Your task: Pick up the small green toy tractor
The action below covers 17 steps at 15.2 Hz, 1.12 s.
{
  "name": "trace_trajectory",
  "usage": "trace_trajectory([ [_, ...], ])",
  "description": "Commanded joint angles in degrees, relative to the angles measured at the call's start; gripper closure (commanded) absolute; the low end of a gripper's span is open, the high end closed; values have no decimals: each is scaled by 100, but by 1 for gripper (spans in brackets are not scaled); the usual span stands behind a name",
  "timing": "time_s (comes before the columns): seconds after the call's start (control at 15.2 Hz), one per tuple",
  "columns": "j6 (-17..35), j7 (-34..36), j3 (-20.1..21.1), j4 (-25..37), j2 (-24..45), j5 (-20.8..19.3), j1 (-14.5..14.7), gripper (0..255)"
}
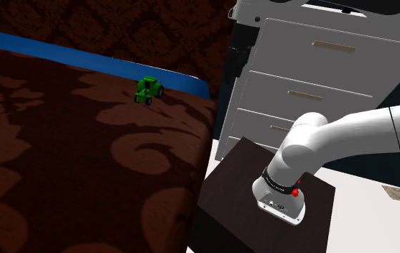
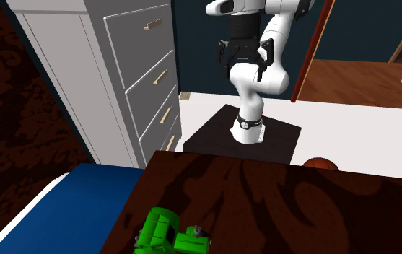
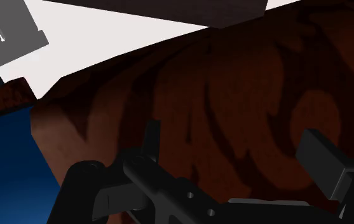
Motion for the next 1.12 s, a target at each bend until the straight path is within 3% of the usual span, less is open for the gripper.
trace_trajectory([
  [0.0, 0, 0, 0, 0, 0, 0, 0, 0],
  [0.53, 965, 471, 424, 758, 1741, 41, -11, 0],
  [1.06, 1503, 1019, 742, 2001, 3567, -182, -38, 0],
])
